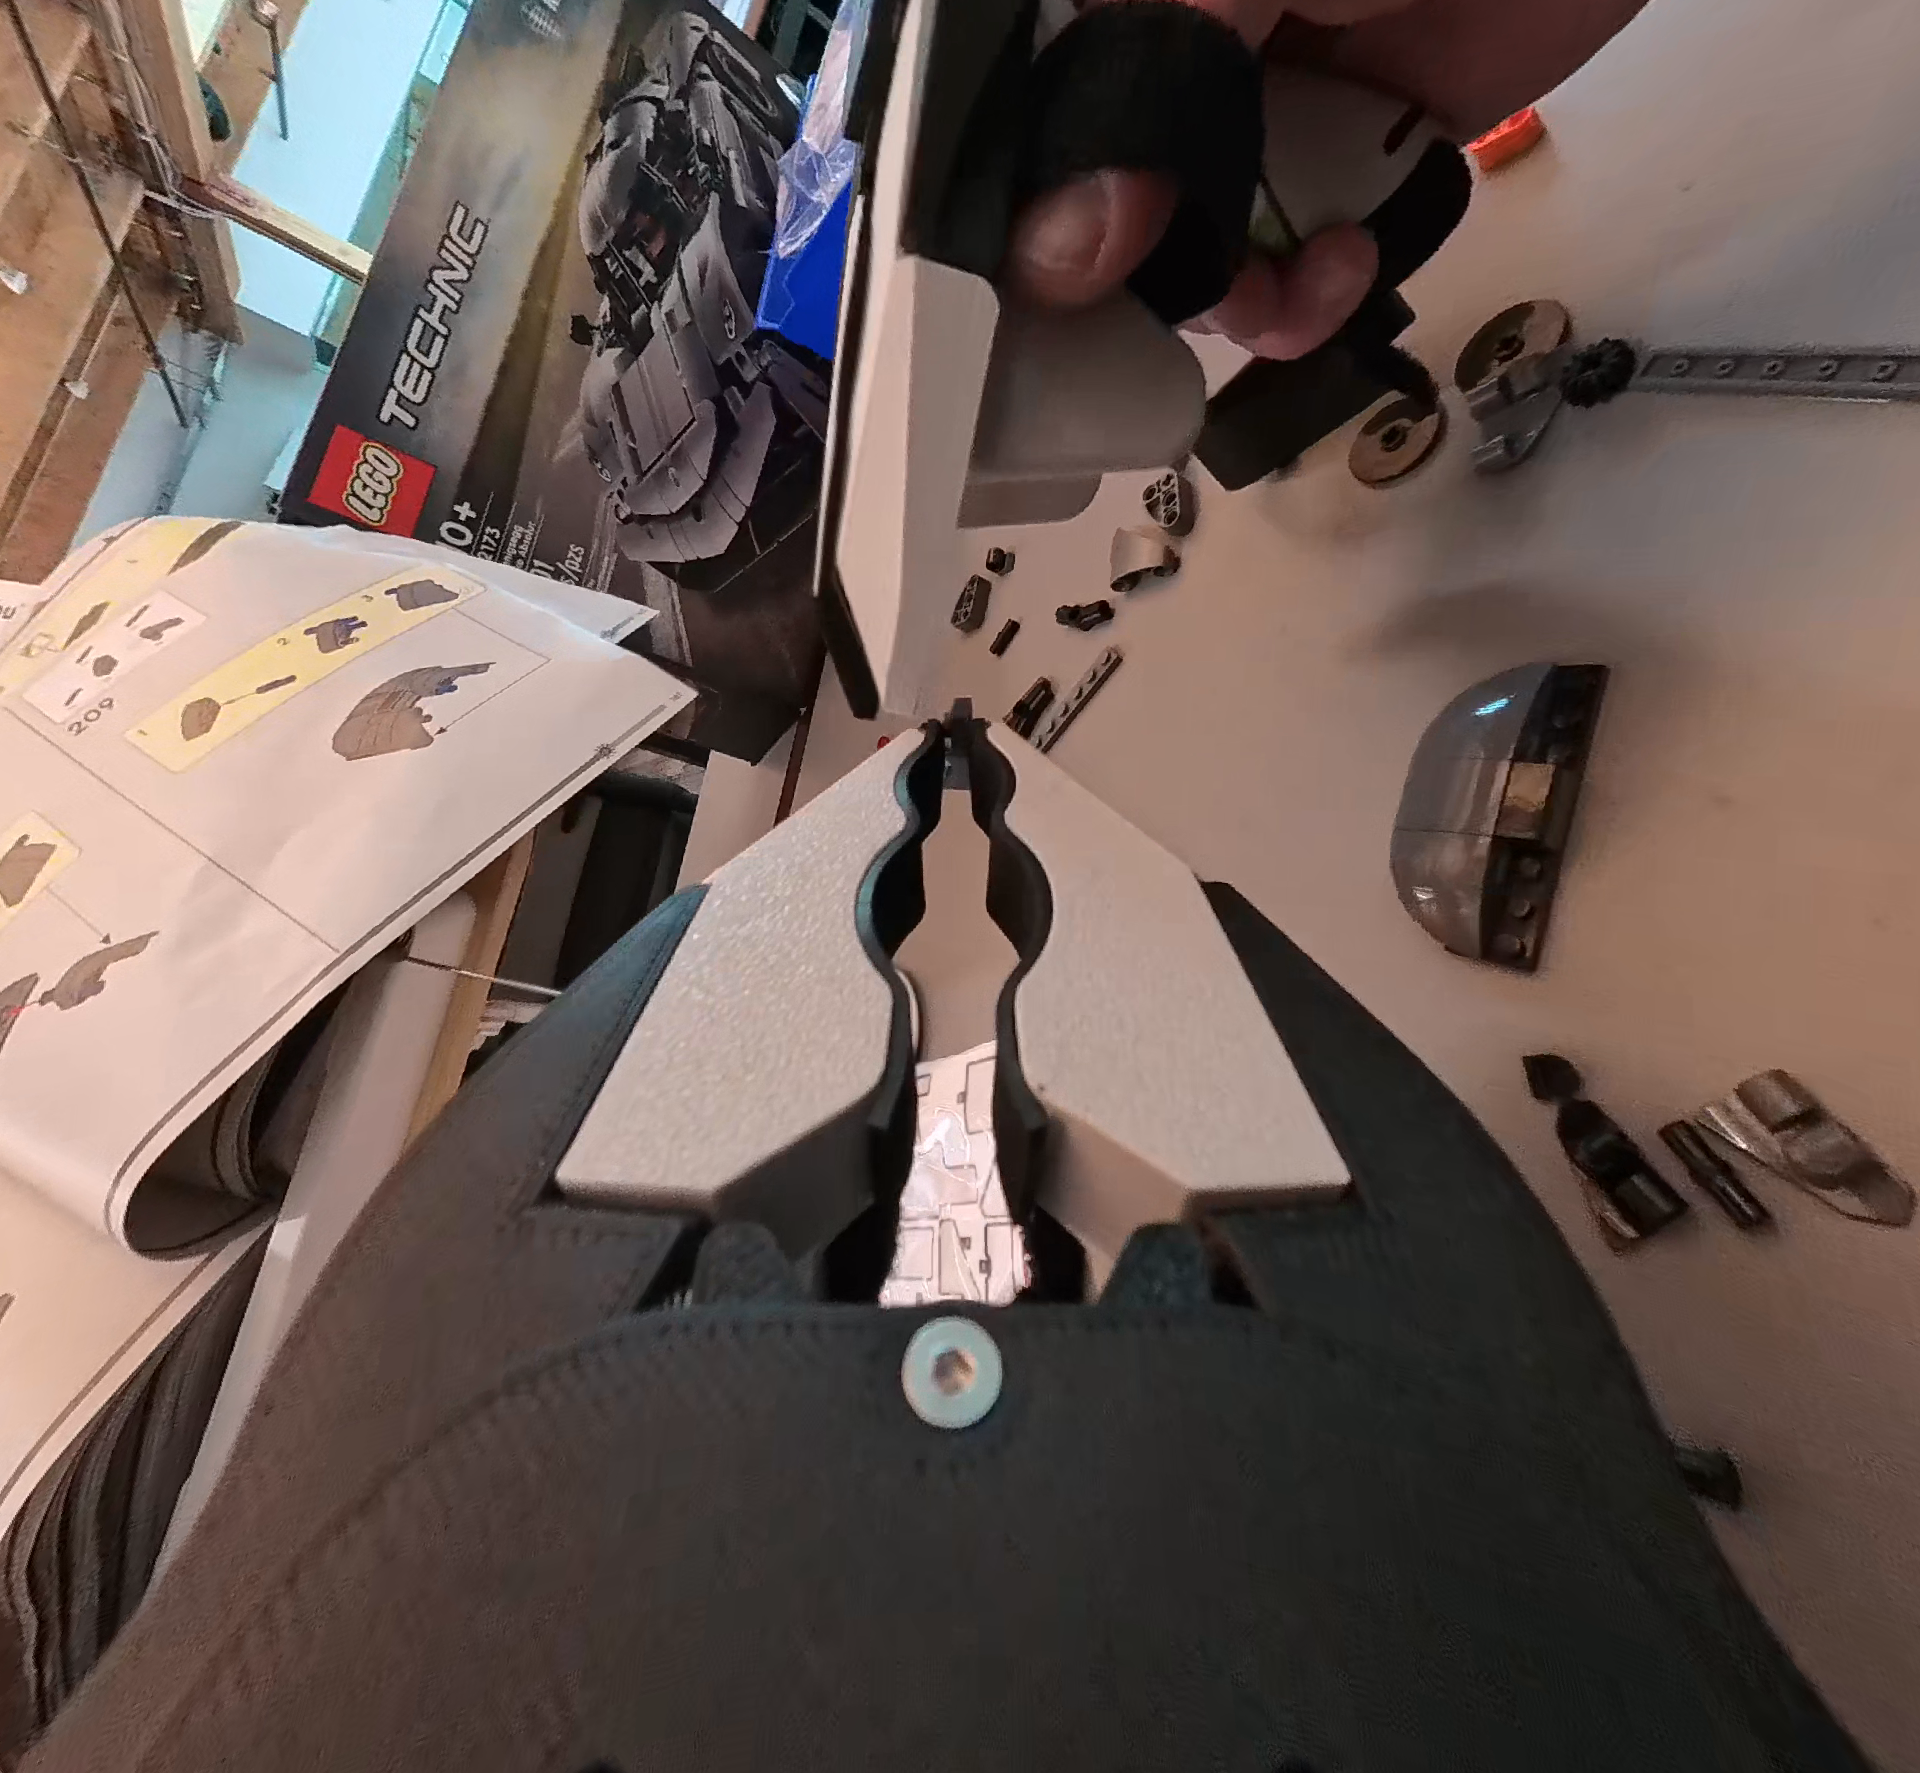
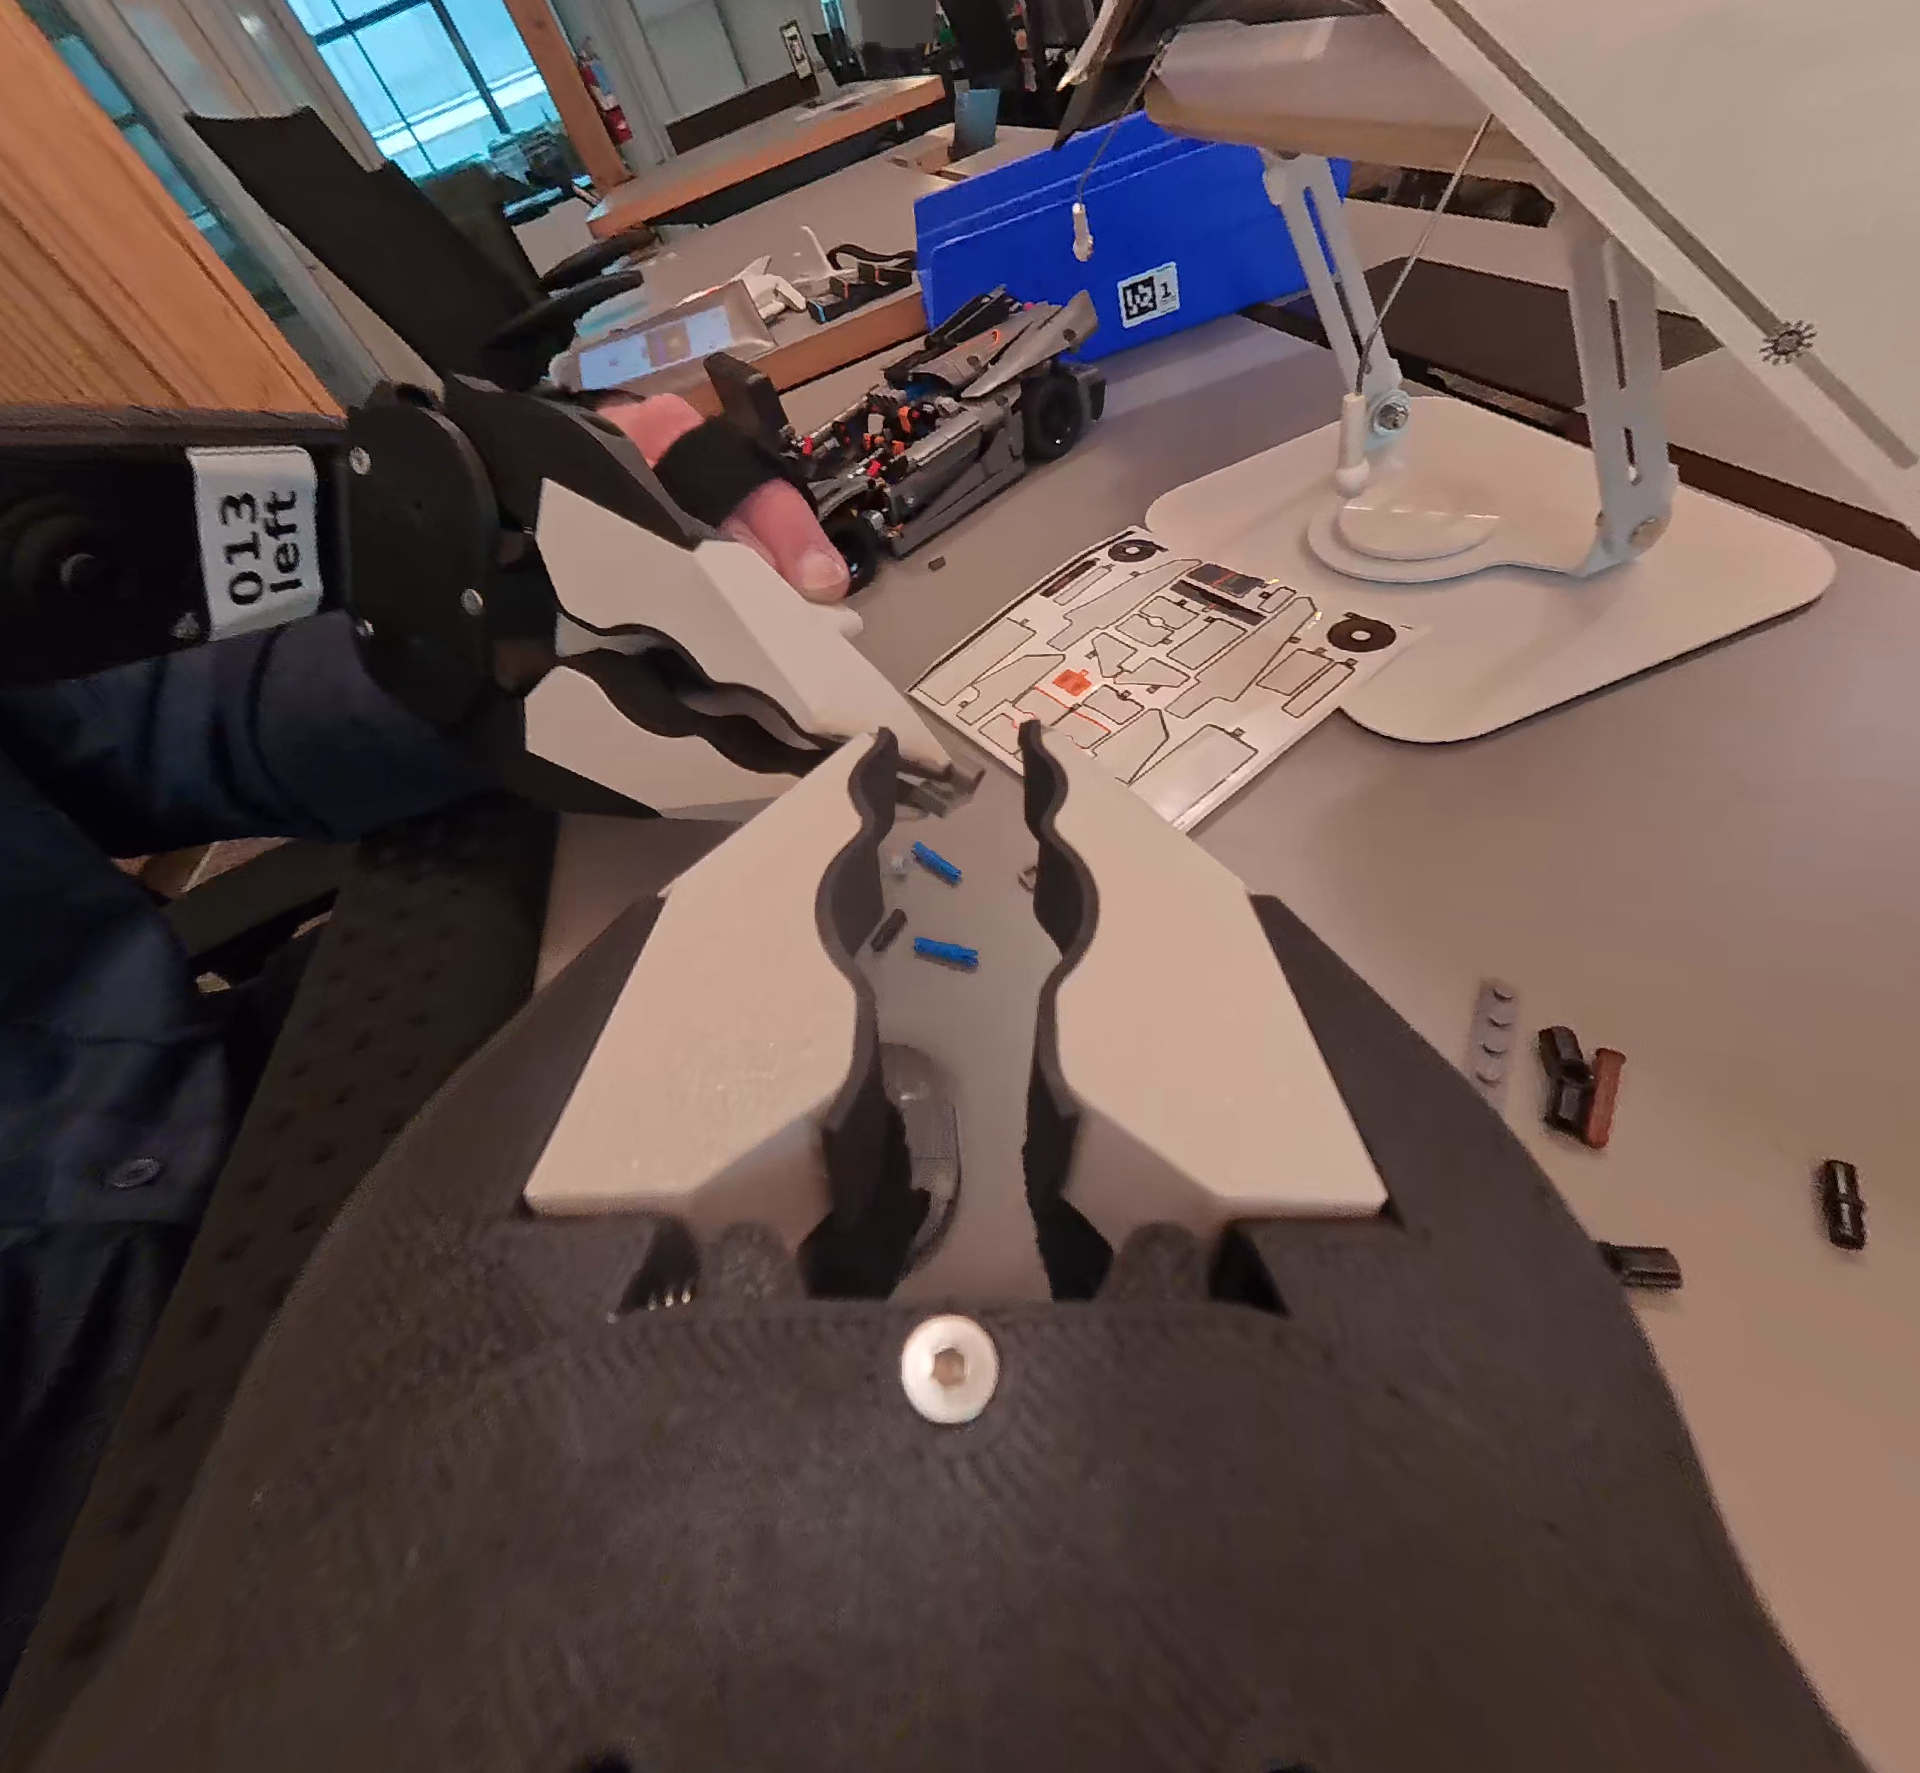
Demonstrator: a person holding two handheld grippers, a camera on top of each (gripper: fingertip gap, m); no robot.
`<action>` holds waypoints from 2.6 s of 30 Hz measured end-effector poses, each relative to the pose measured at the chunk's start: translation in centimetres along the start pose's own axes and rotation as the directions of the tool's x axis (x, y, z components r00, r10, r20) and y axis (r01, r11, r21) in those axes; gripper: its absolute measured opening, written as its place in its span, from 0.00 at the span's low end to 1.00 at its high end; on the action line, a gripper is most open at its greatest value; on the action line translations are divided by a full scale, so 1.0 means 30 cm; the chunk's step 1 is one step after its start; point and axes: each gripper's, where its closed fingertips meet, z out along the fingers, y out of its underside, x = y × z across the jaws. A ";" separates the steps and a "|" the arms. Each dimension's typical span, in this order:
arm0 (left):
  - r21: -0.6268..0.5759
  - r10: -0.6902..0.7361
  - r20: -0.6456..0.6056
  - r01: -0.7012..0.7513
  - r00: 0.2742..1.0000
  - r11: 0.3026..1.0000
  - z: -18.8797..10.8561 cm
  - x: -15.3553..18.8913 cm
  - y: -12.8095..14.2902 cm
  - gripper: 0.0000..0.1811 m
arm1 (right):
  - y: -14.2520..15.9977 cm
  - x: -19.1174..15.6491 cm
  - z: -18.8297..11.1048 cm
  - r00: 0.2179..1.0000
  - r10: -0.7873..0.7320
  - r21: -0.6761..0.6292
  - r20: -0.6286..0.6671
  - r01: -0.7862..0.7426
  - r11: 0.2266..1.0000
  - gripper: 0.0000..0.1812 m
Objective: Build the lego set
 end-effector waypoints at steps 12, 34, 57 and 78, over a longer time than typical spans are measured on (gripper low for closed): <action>0.003 0.034 0.011 -0.034 0.999 0.999 0.002 0.006 -0.010 0.01 | 0.012 -0.012 -0.015 1.000 0.004 -0.021 0.016 -0.004 1.000 0.12; 0.000 0.186 0.133 -0.188 0.973 0.982 -0.017 -0.025 -0.059 0.01 | 0.021 -0.041 -0.040 0.996 0.050 -0.046 0.077 -0.047 0.998 0.09; 0.027 0.192 0.119 -0.197 0.974 0.980 -0.030 -0.012 -0.084 0.01 | 0.009 -0.075 -0.050 0.987 0.047 -0.019 0.152 -0.044 0.999 0.05; 0.037 -0.043 -0.102 0.047 0.994 0.998 -0.043 0.016 -0.004 0.05 | 0.028 -0.038 -0.068 0.998 -0.008 -0.058 0.057 0.011 0.998 0.03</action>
